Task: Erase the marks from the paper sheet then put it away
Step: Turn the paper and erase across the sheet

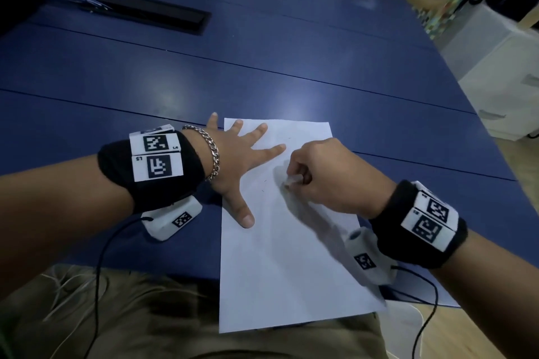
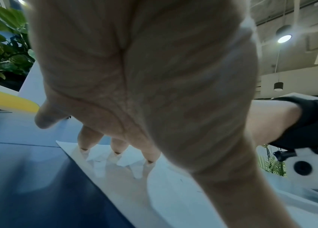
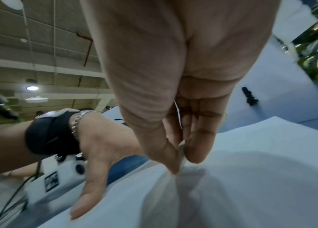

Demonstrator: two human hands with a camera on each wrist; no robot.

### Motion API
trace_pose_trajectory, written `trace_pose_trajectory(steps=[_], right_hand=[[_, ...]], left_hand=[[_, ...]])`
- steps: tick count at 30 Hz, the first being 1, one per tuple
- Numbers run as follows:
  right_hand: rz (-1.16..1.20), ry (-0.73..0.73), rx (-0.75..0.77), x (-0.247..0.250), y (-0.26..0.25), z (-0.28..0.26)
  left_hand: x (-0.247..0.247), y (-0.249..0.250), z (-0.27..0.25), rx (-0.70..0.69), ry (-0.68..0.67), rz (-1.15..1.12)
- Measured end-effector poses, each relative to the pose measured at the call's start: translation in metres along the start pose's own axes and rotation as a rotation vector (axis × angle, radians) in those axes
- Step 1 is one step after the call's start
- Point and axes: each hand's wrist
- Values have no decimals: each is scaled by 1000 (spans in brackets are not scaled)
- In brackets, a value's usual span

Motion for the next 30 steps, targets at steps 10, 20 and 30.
trace_pose_trajectory(steps=[10,20,30], right_hand=[[-111,-16,36,2,-7,2],[-141,-8,43,6,-5,7],[-124,-41,88,2,-11,6]], left_hand=[[-2,1,1,12,11,-4],[0,3,-1,21,12,1],[0,3,-3,27,3,-13]])
Point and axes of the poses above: each hand's wrist, its own z-axis towards the middle knuckle, its own x-axis out of the back of the hand, y = z × x, and after that the axes turned 15 degrees about x, right-handed
